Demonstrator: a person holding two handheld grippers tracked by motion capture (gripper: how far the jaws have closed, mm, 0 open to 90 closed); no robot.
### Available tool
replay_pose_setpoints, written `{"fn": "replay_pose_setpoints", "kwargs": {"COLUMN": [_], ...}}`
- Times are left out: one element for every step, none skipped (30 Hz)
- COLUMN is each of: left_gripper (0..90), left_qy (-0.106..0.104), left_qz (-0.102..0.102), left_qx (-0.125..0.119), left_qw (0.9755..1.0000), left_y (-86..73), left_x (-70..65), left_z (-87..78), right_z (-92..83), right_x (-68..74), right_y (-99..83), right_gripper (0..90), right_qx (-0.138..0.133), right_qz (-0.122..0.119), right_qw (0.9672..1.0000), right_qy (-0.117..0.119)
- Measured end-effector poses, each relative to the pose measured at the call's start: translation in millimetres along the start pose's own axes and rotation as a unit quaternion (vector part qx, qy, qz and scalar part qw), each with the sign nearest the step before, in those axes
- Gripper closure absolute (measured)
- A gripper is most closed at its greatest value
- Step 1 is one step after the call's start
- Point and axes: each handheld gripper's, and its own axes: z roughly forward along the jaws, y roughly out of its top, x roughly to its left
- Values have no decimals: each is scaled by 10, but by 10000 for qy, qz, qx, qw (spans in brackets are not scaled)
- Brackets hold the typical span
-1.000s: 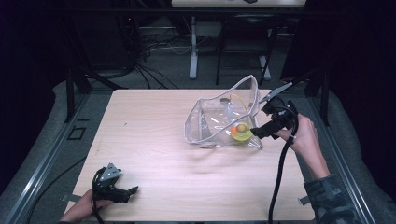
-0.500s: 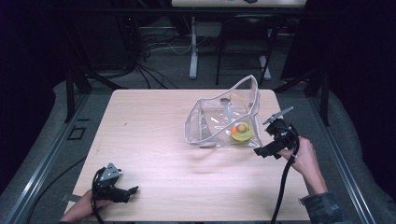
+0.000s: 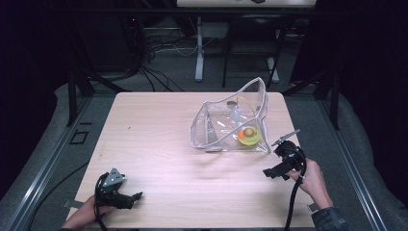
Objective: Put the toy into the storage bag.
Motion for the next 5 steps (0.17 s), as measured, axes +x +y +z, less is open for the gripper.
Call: {"fn": "replay_pose_setpoints", "kwargs": {"left_gripper": [0, 0, 0, 0, 0], "left_qy": [0, 1, 1, 3, 0], "left_qz": [0, 3, 4, 8, 4], "left_qx": [0, 0, 3, 3, 2], "left_qw": [10000, 10000, 10000, 10000, 10000], "left_y": [0, 0, 0, 1, 0], "left_x": [0, 0, 1, 1, 1], "left_z": [0, 0, 0, -1, 0], "right_z": [40, 56, 79, 98, 121], "right_x": [0, -4, -6, -14, -18], "right_y": [-41, -54, -76, -96, -120], "right_gripper": [7, 9, 13, 22, 30], "right_qx": [-11, -7, 5, 71, 90], "right_qz": [43, 43, 76, 55, 44], "right_qw": [10000, 10000, 10000, 10000, 9999], "right_qy": [-3, 44, 64, 32, -7]}}
